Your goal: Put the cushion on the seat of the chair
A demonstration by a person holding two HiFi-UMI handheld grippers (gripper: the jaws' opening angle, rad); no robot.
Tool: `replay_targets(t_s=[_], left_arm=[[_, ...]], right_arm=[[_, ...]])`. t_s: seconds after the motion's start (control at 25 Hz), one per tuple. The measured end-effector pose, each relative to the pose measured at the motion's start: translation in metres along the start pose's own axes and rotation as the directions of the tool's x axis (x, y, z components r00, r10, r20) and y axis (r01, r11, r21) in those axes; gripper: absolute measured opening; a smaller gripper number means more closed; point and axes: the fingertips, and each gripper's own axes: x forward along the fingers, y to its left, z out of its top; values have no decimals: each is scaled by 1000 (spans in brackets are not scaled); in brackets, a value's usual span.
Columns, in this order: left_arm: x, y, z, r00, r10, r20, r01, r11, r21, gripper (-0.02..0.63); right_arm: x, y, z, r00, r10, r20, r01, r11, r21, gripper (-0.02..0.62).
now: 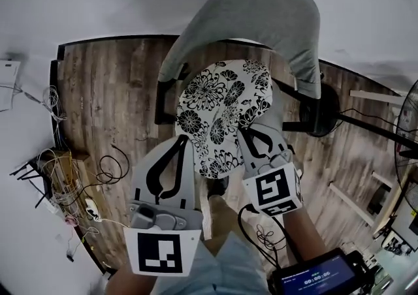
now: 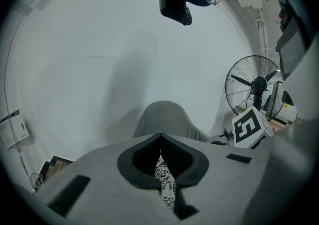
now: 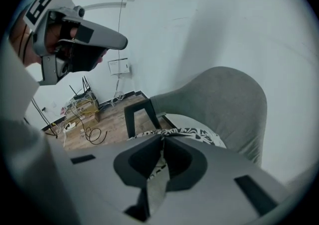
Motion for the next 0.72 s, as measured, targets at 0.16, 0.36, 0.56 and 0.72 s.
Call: replay_targets(t_s=[0.16,0.36,0.56,0.72], left_arm=[[6,-15,-8,999,-40,-20,41,999,25,9],[13,-36,-14,996,-75,-37,76,996,39,9],[18,-56,-21,992,-115,-52,118,991,54,9],[20,-70,-28,987,-143,-79,148,986,71,9]], right_arm=[[-1,-10,-21,1000,-27,-8,27,999,44,20],[-7,-28,-54,996,-68,-54,71,995,66,21],[-11,-36,-78,993,-92,-75,99,991,92,26],[-13,-40,-95,990,-111,-89,121,985,120,29]])
